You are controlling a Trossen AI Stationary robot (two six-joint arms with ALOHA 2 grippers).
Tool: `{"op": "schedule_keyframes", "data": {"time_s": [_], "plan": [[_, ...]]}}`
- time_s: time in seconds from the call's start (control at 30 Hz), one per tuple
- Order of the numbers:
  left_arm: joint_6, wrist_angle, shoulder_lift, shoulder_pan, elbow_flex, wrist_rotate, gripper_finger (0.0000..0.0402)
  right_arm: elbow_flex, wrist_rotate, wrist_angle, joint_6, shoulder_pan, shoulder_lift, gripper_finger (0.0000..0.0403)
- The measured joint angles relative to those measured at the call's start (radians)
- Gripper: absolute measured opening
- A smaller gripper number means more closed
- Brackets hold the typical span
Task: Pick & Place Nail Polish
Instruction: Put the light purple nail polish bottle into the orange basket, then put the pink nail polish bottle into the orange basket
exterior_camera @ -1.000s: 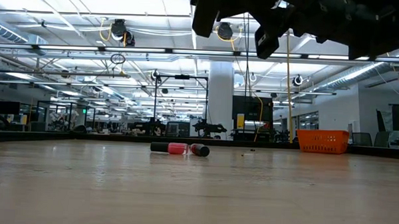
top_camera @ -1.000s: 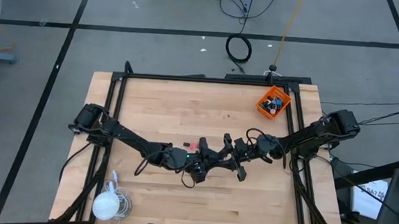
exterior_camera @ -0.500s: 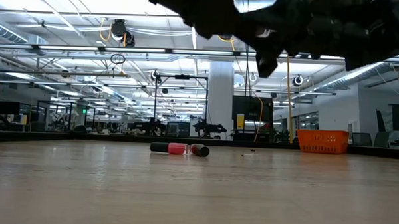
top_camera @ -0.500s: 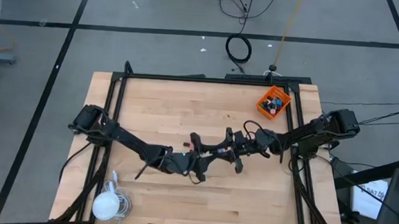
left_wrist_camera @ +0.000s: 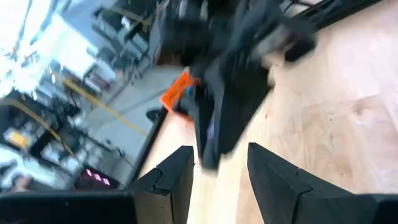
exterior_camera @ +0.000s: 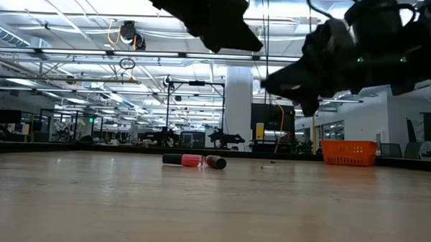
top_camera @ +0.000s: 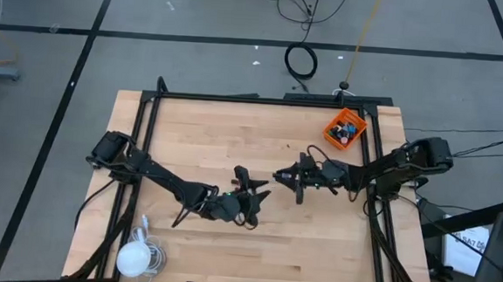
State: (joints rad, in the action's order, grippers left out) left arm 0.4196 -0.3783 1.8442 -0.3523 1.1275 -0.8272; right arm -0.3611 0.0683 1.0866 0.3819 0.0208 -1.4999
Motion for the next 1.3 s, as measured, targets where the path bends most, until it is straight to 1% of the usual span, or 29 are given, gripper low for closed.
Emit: {"op": "schedule_keyframes", "data": {"time_s": [0.07, 0.2, 0.27, 0.33, 0.4, 0.47, 0.57, 0.63, 0.7, 0.77, 0.83, 1.03, 1.1, 1.17, 1.3], "plan": [[-0.069, 0.021, 0.0, 0.006, 0.0, -0.002, 0.015, 0.019, 0.008, -0.001, 0.007, -0.014, 0.028, 0.0105], [-0.225, 0.027, 0.0, 0.034, -0.034, -0.004, 0.015, 0.082, 0.112, -0.059, -0.003, -0.034, 0.135, 0.0105], [-0.292, 0.03, 0.0, 0.058, -0.06, -0.002, 0.015, 0.118, 0.182, -0.107, -0.024, -0.05, 0.221, 0.0105], [-0.353, 0.008, 0.0, 0.089, -0.099, 0.016, 0.015, 0.148, 0.289, -0.201, -0.05, -0.071, 0.301, 0.0105], [-0.401, -0.057, 0.0, 0.119, -0.149, 0.061, 0.015, 0.174, 0.403, -0.306, -0.067, -0.09, 0.4, 0.0105], [-0.435, -0.156, -0.001, 0.146, -0.204, 0.109, 0.015, 0.178, 0.533, -0.421, -0.073, -0.118, 0.484, 0.0105], [-0.487, -0.316, -0.008, 0.183, -0.28, 0.179, 0.015, 0.188, 0.715, -0.637, -0.051, -0.163, 0.576, 0.0105], [-0.517, -0.397, -0.015, 0.197, -0.321, 0.213, 0.015, 0.187, 0.777, -0.742, -0.028, -0.191, 0.624, 0.0105], [-0.538, -0.467, -0.019, 0.209, -0.34, 0.25, 0.015, 0.184, 0.826, -0.799, -0.002, -0.226, 0.647, 0.0105], [-0.541, -0.474, -0.025, 0.209, -0.344, 0.266, 0.015, 0.186, 0.855, -0.858, 0.016, -0.258, 0.656, 0.0105], [-0.535, -0.48, -0.025, 0.208, -0.343, 0.287, 0.015, 0.185, 0.875, -0.865, 0.018, -0.297, 0.656, 0.0105], [-0.53, -0.486, -0.024, 0.205, -0.343, 0.314, 0.015, 0.185, 0.873, -0.89, 0.017, -0.408, 0.646, 0.0109], [-0.53, -0.484, -0.024, 0.205, -0.343, 0.314, 0.015, 0.185, 0.866, -0.892, 0.018, -0.43, 0.645, 0.0132], [-0.529, -0.478, -0.024, 0.205, -0.343, 0.314, 0.015, 0.185, 0.846, -0.887, 0.018, -0.446, 0.645, 0.0163], [-0.525, -0.478, -0.024, 0.205, -0.343, 0.314, 0.015, 0.185, 0.844, -0.888, 0.018, -0.454, 0.645, 0.0216]]}}
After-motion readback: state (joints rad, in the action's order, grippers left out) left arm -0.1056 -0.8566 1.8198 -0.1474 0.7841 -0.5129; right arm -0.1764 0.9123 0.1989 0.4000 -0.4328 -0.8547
